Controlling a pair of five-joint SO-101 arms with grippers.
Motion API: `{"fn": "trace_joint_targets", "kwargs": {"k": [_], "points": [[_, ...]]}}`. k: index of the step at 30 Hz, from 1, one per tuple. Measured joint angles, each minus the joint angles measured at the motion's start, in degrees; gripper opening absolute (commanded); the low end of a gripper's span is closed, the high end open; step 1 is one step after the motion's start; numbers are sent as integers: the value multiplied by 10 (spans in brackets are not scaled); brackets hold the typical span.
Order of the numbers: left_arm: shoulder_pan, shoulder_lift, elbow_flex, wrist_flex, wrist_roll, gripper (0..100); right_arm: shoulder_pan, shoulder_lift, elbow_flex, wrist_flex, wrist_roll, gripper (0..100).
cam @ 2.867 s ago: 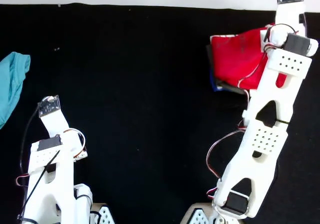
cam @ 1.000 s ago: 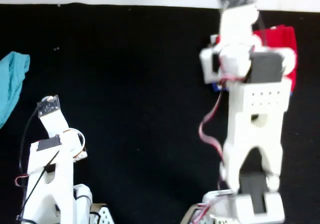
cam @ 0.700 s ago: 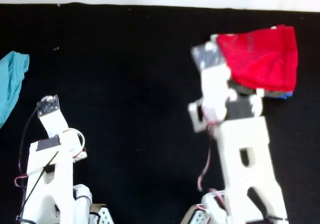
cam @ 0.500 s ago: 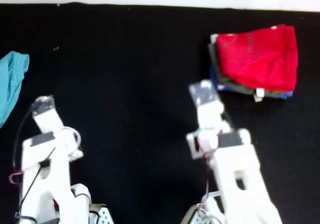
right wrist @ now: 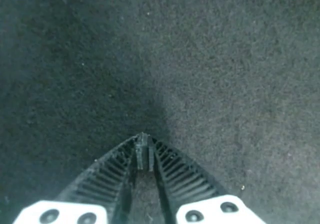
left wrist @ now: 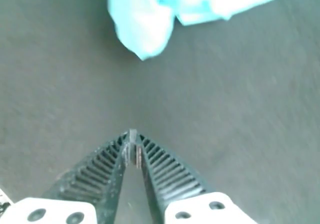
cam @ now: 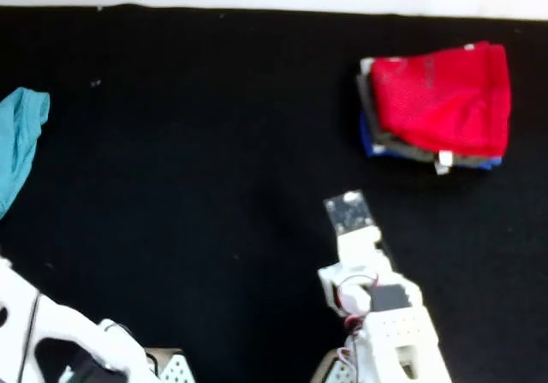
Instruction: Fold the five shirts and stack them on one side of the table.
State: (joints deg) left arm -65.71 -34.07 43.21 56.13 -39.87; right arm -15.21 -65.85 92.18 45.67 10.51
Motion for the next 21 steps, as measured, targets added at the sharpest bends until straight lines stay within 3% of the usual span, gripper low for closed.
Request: {"fn": "trace_joint_targets", "kwargs": {"k": [2,7,13,21], "points": [[-25,37,-21,-26,-9,36,0,-25,11,3,0,6],[-61,178,-134,-22,-12,209,0,-90,34,18,0,6],[-59,345,-331,45,4,213,0,-129,39,28,0,6],[-19,531,-509,50,7,213,0,-137,39,28,0,6]]}}
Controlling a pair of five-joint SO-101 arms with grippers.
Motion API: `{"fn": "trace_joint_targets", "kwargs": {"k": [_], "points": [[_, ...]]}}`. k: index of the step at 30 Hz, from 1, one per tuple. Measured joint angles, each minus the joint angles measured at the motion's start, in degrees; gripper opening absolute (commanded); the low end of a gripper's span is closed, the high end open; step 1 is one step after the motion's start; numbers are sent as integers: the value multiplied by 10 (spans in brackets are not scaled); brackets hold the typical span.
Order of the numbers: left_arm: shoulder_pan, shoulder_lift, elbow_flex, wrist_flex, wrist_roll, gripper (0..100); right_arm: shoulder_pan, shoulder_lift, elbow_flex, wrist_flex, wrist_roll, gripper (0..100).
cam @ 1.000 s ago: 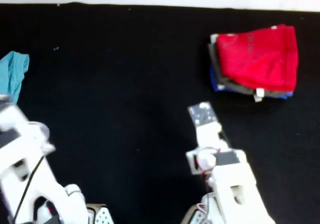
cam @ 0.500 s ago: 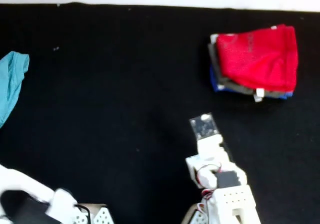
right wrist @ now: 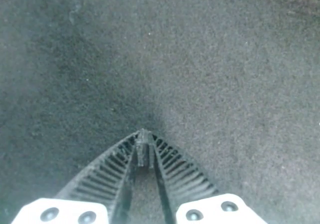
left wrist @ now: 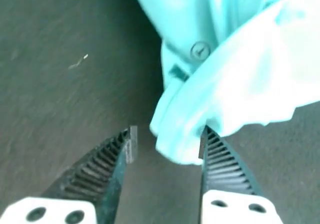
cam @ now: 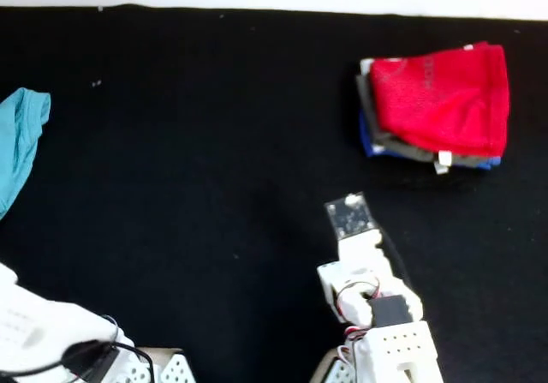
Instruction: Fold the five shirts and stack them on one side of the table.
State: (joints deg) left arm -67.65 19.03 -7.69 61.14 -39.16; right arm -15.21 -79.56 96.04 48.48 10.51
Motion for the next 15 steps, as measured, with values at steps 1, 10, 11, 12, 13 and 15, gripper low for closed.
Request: {"fn": "trace_joint_targets", "kwargs": {"k": [1,10,11,12,13,15], "points": [[4,20,-15,0,0,213,0,0,1,0,0,6],[46,129,-107,0,0,17,0,0,1,0,0,6],[49,129,-109,0,0,4,0,0,1,0,0,6],[53,129,-111,0,0,10,0,0,1,0,0,6],[57,129,-113,4,0,9,0,0,1,0,0,6],[65,129,-114,18,1,8,0,0,1,0,0,6]]}}
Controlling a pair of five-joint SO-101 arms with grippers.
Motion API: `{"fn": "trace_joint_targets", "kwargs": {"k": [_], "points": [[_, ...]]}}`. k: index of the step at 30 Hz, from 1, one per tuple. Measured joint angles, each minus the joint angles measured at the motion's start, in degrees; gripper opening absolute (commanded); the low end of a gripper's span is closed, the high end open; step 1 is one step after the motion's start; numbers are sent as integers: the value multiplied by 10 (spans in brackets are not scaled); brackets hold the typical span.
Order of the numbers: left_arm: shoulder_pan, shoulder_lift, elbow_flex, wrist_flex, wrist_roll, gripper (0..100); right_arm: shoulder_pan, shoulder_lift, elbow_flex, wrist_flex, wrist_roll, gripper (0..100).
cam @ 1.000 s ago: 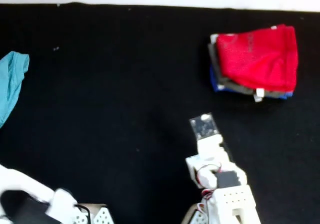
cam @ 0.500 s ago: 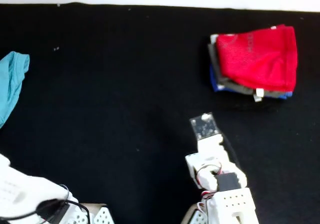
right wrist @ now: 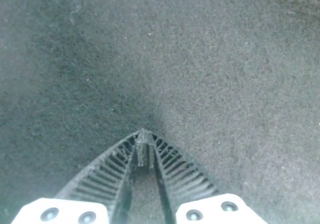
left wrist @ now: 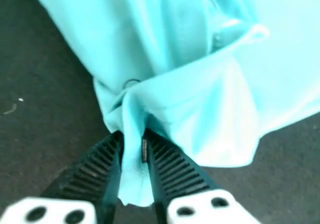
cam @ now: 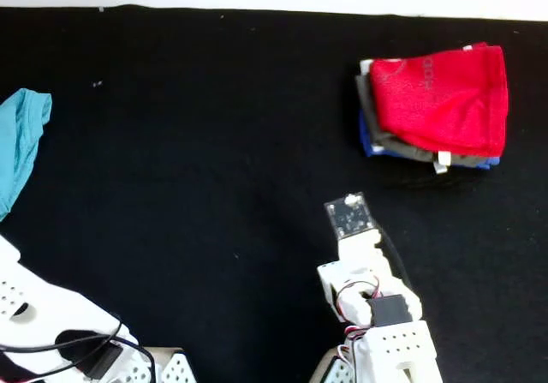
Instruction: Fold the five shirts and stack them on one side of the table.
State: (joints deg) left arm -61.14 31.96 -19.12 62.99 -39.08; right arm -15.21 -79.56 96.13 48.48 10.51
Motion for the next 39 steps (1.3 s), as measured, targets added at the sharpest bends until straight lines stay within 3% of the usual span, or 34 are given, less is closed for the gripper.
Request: {"fn": "trace_joint_targets", "kwargs": {"k": [6,15,27,34,39], "points": [[72,-69,-8,88,65,8,0,0,0,0,0,6],[274,-294,-100,255,113,8,0,0,0,0,0,6],[516,-562,-165,263,129,8,0,0,0,0,0,6],[549,-653,-223,205,167,8,0,0,0,0,0,6],[511,-645,-208,255,167,8,0,0,0,0,0,6]]}}
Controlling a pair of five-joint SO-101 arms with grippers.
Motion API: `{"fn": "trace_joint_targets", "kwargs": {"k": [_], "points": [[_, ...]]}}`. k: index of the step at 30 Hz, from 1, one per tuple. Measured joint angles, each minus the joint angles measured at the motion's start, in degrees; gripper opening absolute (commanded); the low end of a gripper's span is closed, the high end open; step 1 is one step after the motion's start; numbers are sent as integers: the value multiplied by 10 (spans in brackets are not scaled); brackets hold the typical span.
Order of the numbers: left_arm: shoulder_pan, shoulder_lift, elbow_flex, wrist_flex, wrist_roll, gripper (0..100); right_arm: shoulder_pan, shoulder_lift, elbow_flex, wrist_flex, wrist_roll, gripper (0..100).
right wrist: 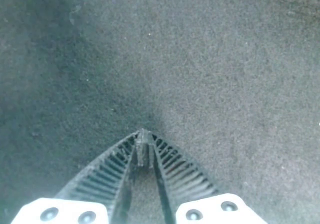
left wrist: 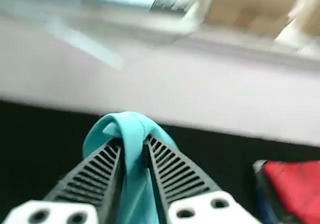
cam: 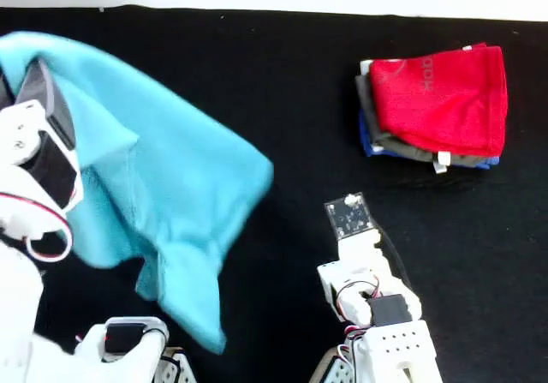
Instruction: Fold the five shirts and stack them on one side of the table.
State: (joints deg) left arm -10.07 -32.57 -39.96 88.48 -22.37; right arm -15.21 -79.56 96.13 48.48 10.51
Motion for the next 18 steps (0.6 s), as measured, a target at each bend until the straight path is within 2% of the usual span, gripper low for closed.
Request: {"fn": "trace_joint_targets", "kwargs": {"k": [4,7,13,18], "points": [[-70,48,113,54,0,8,0,0,0,0,0,11],[-131,88,256,40,-1,8,-1,0,-8,7,0,75],[-237,141,525,-147,-1,8,-18,0,-110,96,0,103],[-279,173,611,-270,0,8,-113,3,-179,133,0,103]]}}
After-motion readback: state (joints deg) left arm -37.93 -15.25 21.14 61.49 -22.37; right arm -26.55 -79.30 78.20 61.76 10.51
